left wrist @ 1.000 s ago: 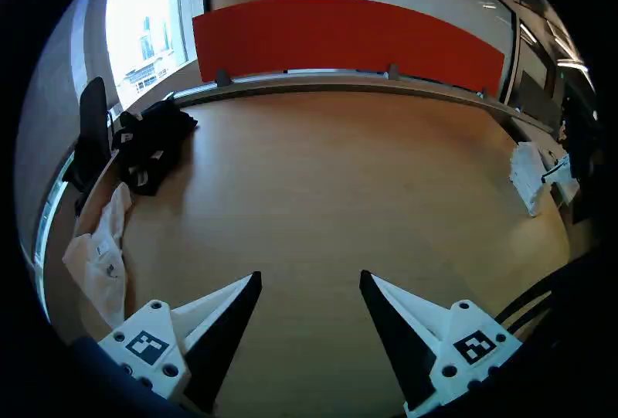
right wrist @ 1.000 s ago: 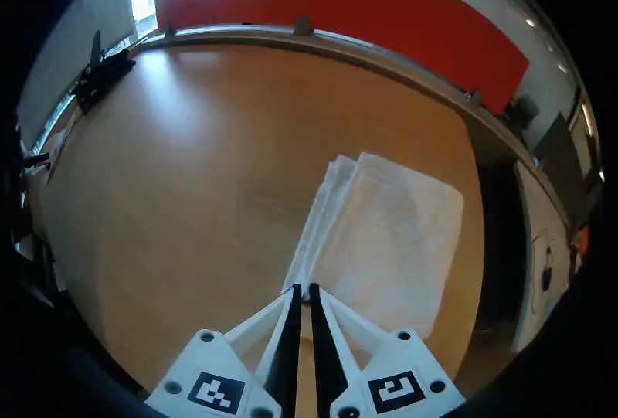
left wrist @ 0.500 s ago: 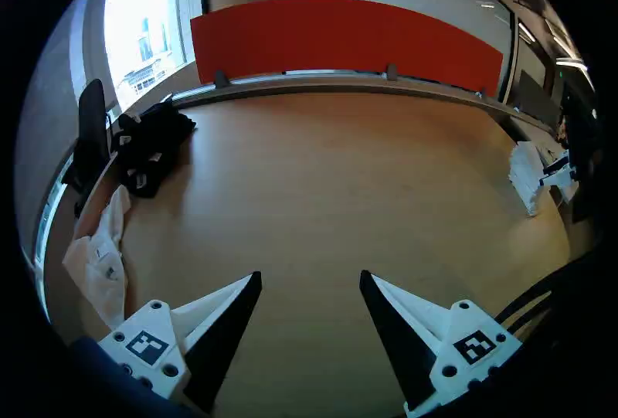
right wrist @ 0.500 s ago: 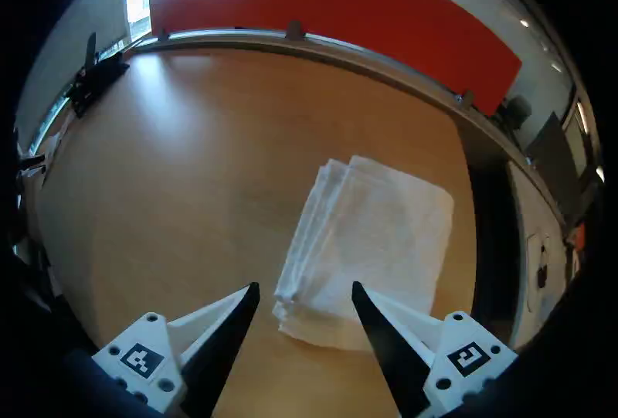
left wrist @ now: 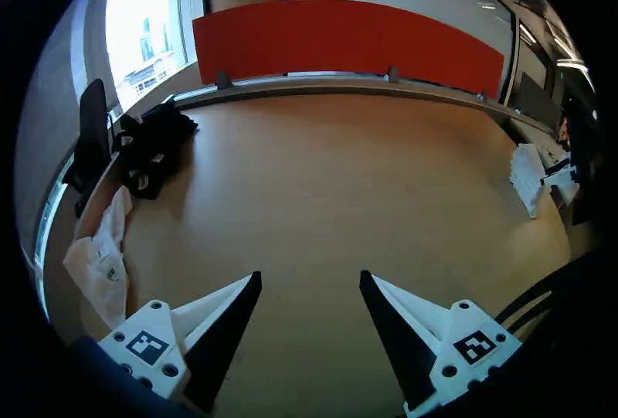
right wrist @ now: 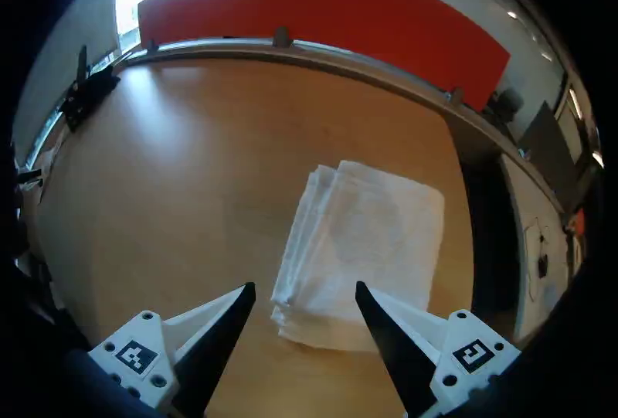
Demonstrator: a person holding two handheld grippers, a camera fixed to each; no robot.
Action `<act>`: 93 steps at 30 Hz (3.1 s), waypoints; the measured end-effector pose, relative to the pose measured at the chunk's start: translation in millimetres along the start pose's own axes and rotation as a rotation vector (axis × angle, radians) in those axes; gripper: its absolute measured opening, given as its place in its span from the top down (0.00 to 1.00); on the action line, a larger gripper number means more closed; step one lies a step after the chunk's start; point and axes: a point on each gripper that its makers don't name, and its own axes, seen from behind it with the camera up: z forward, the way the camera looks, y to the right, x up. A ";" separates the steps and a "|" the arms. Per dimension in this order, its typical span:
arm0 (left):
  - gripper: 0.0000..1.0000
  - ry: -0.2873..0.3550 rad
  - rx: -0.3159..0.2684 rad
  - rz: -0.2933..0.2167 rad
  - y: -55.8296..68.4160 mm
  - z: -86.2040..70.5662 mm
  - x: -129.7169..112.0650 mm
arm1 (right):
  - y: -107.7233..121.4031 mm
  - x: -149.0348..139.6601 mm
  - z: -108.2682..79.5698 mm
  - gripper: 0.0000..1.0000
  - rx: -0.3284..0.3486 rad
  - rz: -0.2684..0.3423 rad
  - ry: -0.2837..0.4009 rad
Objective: Fold towel
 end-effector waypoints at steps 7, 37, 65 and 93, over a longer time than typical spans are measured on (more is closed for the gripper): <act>0.06 0.010 0.001 -0.004 -2.2 0.0 6.2 | 0.7 -0.3 0.0 0.00 -0.011 0.059 0.007; 0.06 0.104 0.037 -0.029 -29.1 1.7 60.4 | 8.1 69.0 -64.1 0.00 -0.146 0.164 0.387; 0.06 0.274 0.027 -0.028 -32.1 -2.1 117.1 | 3.1 144.5 -146.3 0.00 -0.263 0.221 0.817; 0.06 0.597 0.037 -0.081 -56.3 -30.0 211.3 | -53.9 194.2 -161.0 0.00 -0.220 0.197 0.872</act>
